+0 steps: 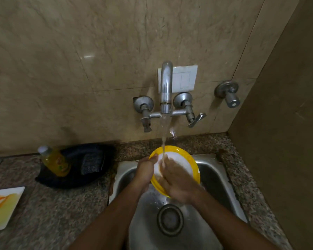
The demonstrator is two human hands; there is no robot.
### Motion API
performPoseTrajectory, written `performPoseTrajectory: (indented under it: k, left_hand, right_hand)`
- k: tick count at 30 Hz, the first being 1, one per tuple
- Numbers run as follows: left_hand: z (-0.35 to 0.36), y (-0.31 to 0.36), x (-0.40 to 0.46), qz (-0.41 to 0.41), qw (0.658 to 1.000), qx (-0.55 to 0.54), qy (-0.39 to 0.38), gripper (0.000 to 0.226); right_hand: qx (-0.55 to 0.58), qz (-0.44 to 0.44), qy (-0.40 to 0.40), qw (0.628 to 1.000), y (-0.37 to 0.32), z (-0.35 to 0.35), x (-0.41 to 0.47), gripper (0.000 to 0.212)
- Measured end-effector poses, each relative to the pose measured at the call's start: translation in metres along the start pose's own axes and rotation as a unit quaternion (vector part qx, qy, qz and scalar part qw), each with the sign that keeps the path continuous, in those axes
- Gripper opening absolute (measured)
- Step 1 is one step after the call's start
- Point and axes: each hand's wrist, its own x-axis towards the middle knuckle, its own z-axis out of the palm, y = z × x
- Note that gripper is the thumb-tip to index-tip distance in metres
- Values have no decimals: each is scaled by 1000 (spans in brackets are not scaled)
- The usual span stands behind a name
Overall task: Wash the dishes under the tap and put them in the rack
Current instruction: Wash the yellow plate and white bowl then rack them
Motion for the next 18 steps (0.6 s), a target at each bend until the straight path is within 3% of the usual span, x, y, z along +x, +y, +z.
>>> performPoseTrajectory:
  k: [3, 6, 10, 13, 16, 18]
  left_hand:
    - [-4, 5, 0, -19, 1000, 14, -16, 32]
    - [-4, 5, 0, -29, 999, 11, -16, 26]
    - [-4, 6, 5, -24, 999, 17, -32, 40]
    - [-1, 3, 4, -40, 999, 6, -22, 29]
    - [0, 1, 5, -38, 999, 16, -36, 31]
    - [-1, 0, 0, -40, 999, 13, -34, 28]
  right_hand:
    - [39, -53, -23, 998, -5, 0, -4, 109]
    - [-7, 0, 9, 1000, 9, -2, -1, 113]
    - [44, -48, -13, 998, -2, -4, -4, 93]
    - [-16, 8, -4, 1000, 4, -8, -2, 71]
    - [35, -16, -23, 999, -9, -6, -6, 97]
    - [34, -18, -27, 999, -1, -4, -5, 86]
